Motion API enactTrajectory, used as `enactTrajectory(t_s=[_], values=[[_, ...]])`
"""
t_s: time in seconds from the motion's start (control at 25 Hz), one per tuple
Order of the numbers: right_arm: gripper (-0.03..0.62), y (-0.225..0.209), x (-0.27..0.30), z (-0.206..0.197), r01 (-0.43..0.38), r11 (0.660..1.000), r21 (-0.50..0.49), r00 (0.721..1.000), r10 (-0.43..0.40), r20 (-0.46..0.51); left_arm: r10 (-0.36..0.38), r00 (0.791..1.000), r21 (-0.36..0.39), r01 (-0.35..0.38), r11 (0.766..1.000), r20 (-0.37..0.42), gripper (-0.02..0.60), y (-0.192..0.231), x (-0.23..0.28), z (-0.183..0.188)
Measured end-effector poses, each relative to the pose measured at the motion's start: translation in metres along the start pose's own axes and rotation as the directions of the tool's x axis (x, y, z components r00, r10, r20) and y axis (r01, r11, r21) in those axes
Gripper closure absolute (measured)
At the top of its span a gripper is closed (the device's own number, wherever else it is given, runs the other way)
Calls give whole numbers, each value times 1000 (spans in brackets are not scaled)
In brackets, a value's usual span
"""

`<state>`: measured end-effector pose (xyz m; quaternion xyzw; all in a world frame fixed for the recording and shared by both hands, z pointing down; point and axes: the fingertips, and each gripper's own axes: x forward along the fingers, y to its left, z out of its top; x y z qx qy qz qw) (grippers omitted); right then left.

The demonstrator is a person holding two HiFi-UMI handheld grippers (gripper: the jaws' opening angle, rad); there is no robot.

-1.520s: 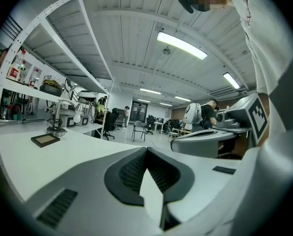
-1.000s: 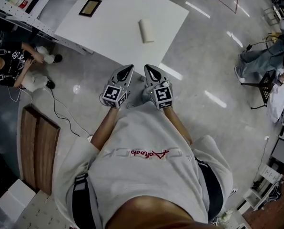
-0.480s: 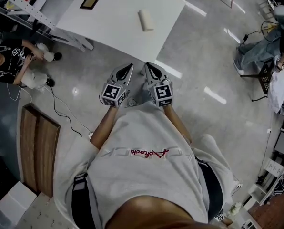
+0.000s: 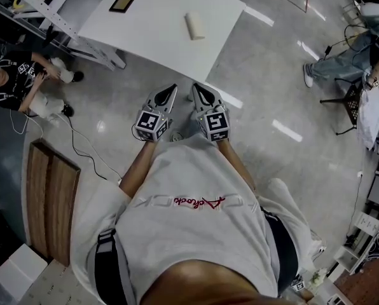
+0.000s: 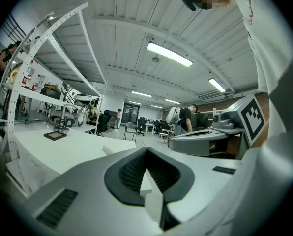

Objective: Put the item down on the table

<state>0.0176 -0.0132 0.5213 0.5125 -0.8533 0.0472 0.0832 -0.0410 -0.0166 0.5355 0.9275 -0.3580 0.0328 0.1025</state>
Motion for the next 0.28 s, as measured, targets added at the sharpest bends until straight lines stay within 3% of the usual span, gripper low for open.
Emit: enactTrajectory(t_s=[0.28], values=[[593, 0, -2, 5, 5, 1000, -7, 1000, -5, 12, -9, 1000, 7, 9, 1000, 8, 563, -3, 2, 3]])
